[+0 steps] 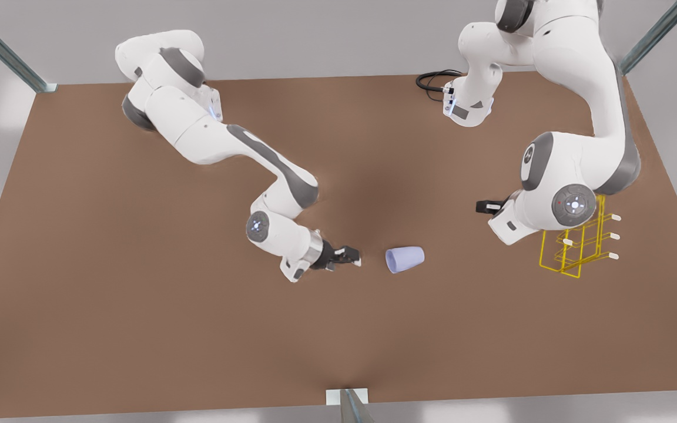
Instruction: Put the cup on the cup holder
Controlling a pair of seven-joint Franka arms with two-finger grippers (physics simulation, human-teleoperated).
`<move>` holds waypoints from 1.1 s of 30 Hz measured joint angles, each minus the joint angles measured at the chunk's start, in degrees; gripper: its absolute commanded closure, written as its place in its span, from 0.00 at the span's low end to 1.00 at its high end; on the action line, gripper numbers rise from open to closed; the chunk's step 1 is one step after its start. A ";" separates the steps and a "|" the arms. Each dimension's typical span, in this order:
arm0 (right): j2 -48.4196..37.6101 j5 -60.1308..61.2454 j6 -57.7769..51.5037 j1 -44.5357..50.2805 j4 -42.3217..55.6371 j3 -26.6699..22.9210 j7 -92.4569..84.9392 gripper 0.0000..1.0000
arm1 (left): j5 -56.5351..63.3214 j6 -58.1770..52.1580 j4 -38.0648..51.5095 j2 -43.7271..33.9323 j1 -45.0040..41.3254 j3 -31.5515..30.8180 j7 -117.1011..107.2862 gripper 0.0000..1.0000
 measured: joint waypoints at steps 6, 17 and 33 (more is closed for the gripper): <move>-30.00 -0.49 -23.68 -11.83 -11.18 -21.94 -5.27 0.00 | -0.29 17.11 -5.08 8.41 -5.15 -1.24 -23.98 0.00; -21.97 -8.99 -52.10 -14.72 4.21 -21.73 -17.75 0.00 | -8.11 47.10 -10.67 12.14 -4.74 -3.17 -78.44 0.00; -21.91 -9.21 -57.55 -13.77 4.31 -21.34 -27.03 0.00 | -11.32 55.07 -18.45 12.11 -5.04 -4.93 -118.08 0.00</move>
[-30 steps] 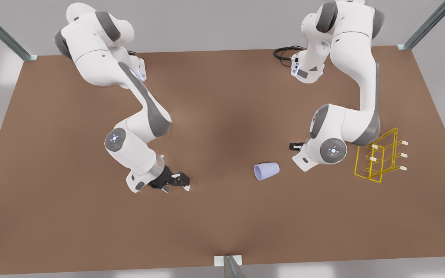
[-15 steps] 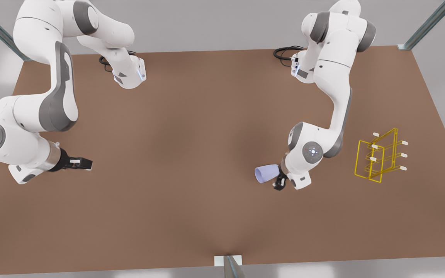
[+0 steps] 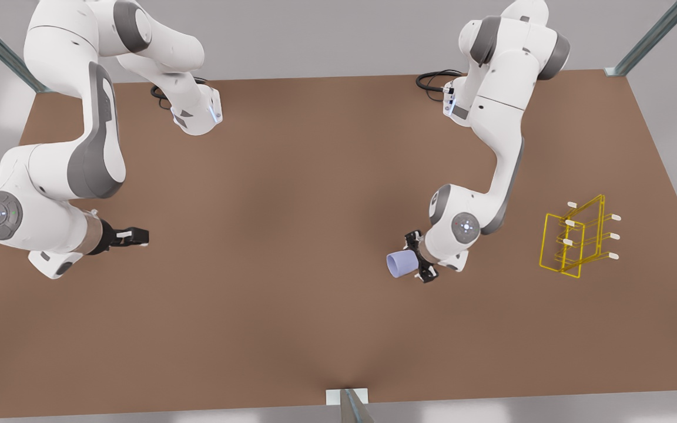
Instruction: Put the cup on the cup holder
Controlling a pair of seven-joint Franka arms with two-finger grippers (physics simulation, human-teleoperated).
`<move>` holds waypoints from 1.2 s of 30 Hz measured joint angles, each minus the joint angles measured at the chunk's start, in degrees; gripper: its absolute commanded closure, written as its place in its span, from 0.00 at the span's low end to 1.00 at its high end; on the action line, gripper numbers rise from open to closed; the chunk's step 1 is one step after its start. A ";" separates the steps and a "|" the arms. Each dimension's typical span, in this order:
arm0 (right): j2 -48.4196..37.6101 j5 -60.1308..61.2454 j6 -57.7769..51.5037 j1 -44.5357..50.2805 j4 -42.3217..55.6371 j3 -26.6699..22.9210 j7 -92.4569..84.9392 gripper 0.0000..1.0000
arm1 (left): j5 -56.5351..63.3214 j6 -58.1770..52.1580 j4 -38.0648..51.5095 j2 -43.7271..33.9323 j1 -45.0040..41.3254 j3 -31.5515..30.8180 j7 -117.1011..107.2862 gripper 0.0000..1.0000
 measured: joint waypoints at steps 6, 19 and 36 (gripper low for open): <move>0.01 -0.36 -0.16 0.56 -0.08 -0.09 -1.81 0.00 | 1.64 0.91 -0.08 1.26 -1.26 -0.01 -4.10 0.00; 0.20 -0.84 1.41 0.50 -0.23 -0.40 -3.73 0.00 | 1.58 2.94 0.10 5.55 -2.05 -0.01 -9.54 0.00; -3.35 -2.24 9.58 0.30 -5.86 -0.26 -2.22 0.00 | 6.73 -7.38 11.37 4.12 -3.38 1.44 -12.46 0.20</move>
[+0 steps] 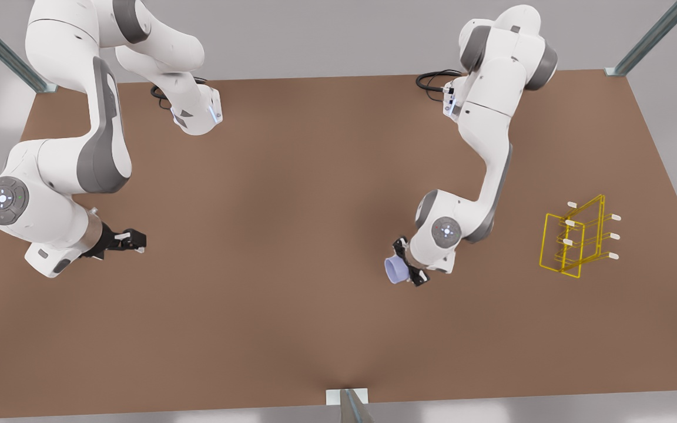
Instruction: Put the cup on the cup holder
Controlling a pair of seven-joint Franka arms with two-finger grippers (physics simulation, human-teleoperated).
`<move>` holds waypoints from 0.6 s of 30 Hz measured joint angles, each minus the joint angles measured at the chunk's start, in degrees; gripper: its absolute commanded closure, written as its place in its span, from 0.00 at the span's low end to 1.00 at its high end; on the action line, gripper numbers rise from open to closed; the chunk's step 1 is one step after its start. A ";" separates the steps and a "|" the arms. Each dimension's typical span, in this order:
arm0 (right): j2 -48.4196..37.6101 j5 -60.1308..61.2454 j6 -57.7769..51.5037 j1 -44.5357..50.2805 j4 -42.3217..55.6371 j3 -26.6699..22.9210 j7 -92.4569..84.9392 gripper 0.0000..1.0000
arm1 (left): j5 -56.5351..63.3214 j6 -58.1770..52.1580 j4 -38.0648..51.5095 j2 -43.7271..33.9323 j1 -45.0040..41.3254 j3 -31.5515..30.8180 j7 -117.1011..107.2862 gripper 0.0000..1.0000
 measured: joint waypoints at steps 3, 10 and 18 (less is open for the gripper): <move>0.29 -0.02 0.18 -0.13 0.07 0.00 0.17 0.00 | 10.18 -13.23 0.55 -1.26 -17.69 22.13 -0.15 0.20; 0.43 0.03 0.37 -0.26 0.19 0.01 0.47 0.00 | 21.22 -23.11 -13.54 11.40 -49.31 65.34 4.36 0.20; 0.51 0.05 0.48 -0.34 0.23 0.00 0.69 0.00 | 27.86 -11.66 -30.23 17.94 -52.39 73.54 11.57 0.20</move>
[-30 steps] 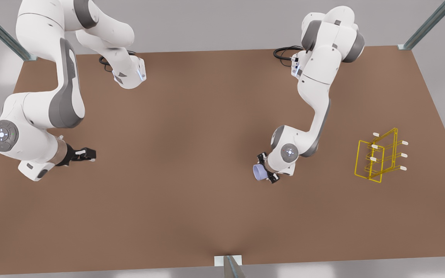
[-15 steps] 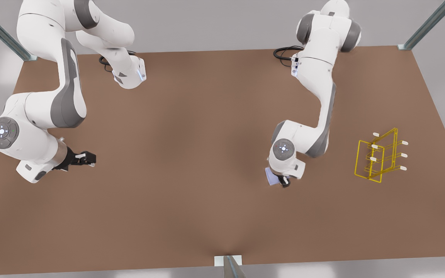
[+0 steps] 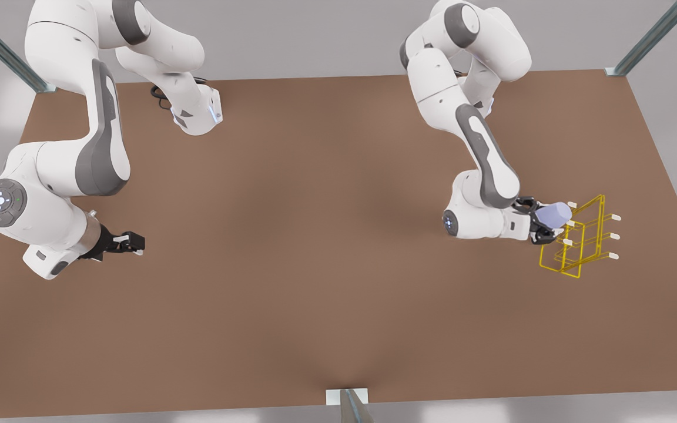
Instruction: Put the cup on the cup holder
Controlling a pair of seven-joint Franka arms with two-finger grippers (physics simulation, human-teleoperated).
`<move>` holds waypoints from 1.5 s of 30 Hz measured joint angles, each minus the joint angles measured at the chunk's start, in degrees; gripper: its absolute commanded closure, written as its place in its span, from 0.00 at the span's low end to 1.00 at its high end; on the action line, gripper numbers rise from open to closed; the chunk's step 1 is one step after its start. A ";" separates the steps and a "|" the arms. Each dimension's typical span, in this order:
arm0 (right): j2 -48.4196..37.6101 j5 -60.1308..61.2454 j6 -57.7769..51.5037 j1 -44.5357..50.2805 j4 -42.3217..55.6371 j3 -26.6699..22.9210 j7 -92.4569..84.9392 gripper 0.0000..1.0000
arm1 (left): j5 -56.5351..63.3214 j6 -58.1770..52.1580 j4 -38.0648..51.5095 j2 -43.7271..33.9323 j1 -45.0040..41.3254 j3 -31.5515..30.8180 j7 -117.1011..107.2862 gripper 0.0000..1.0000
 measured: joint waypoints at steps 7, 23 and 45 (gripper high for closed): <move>0.19 0.01 0.04 -0.09 0.00 0.00 0.08 0.00 | 4.97 10.99 -2.13 3.94 5.27 0.46 4.26 0.20; 0.29 0.05 0.24 -0.11 0.00 -0.16 0.04 0.00 | 10.76 14.81 -2.02 9.68 4.46 2.43 9.00 0.19; 0.36 0.00 0.79 -0.16 0.00 -0.26 -0.01 0.00 | 9.27 15.45 1.36 14.57 8.12 0.03 0.17 0.00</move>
